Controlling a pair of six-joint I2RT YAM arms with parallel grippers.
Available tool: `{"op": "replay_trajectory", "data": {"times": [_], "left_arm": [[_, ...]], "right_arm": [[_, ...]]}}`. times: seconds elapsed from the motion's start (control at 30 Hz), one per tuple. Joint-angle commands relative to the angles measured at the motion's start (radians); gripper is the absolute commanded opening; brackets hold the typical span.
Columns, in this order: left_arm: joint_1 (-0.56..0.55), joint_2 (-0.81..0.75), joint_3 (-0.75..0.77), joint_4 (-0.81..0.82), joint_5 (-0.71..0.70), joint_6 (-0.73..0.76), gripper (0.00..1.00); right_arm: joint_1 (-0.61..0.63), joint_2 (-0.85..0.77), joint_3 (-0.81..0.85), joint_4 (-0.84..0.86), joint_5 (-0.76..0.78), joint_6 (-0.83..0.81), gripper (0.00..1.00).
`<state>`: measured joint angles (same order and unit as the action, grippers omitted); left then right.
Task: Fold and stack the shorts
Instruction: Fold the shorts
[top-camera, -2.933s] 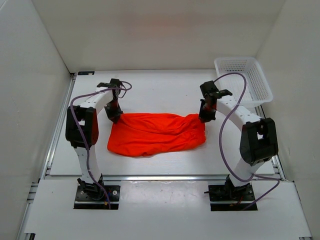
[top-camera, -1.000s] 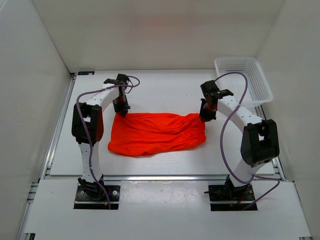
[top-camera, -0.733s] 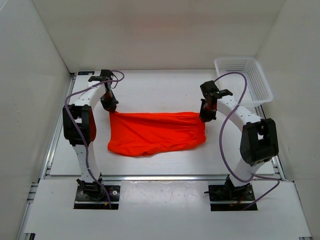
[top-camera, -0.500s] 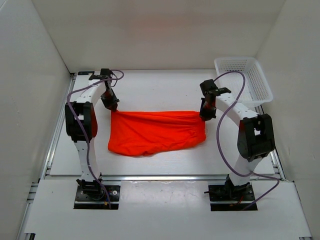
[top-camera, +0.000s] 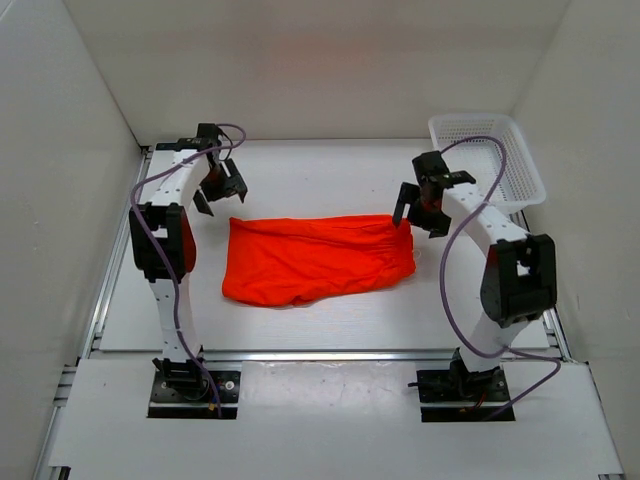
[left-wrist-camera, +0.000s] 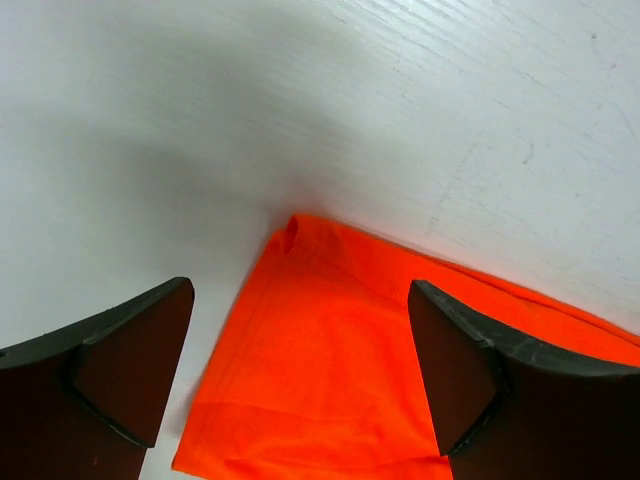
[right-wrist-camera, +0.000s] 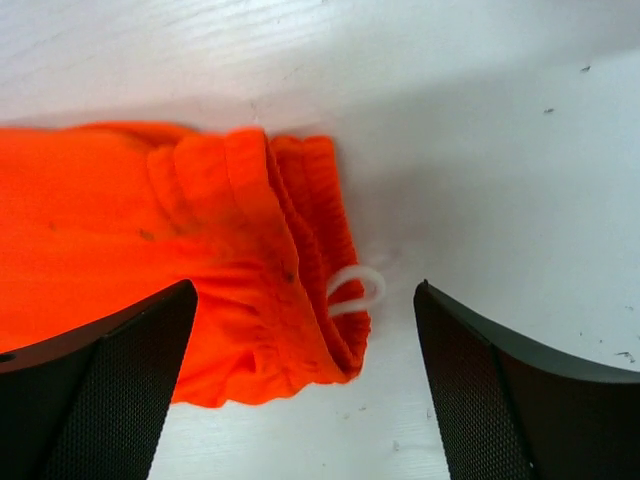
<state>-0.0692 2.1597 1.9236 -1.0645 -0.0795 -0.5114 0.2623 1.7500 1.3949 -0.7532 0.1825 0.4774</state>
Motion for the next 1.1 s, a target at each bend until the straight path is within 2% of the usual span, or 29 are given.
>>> {"op": "replay_trajectory", "data": {"times": [0.0,0.07,0.13,0.17,0.3,0.47,0.73,0.83,0.97,1.0,1.07], "left_arm": [[-0.003,-0.199,-0.043,-0.020,-0.057,0.011,1.00],[-0.003,-0.254,-0.150,-0.005,-0.057,0.011,1.00],[-0.003,-0.336,-0.236,0.027,-0.036,0.011,1.00],[0.011,-0.360,-0.315,0.038,-0.020,0.001,1.00],[0.011,-0.446,-0.457,0.063,-0.011,-0.010,0.99],[0.011,-0.480,-0.517,0.072,-0.011,-0.010,0.99],[0.011,-0.482,-0.526,0.072,-0.029,-0.010,0.99],[0.011,-0.482,-0.526,0.072,-0.029,-0.010,0.99],[0.023,-0.472,-0.535,0.072,-0.020,-0.010,0.99],[0.023,-0.460,-0.546,0.072,-0.011,-0.010,0.99],[0.023,-0.451,-0.569,0.081,-0.002,-0.010,0.97]], "right_arm": [[0.002,-0.159,-0.110,-0.008,-0.061,-0.011,0.93],[0.002,-0.202,-0.181,0.021,-0.106,-0.002,0.93],[0.002,-0.242,-0.276,0.047,-0.147,0.024,0.99],[-0.009,-0.242,-0.302,0.084,-0.190,0.024,0.99],[-0.055,-0.256,-0.395,0.175,-0.319,0.066,0.99],[-0.132,-0.247,-0.462,0.279,-0.443,0.119,0.99],[-0.144,-0.164,-0.531,0.405,-0.485,0.208,0.96],[-0.144,-0.106,-0.550,0.463,-0.514,0.233,0.88],[-0.144,-0.095,-0.597,0.512,-0.442,0.262,0.72],[-0.144,-0.095,-0.597,0.512,-0.427,0.262,0.58],[-0.144,-0.095,-0.586,0.491,-0.390,0.236,0.39]]}}
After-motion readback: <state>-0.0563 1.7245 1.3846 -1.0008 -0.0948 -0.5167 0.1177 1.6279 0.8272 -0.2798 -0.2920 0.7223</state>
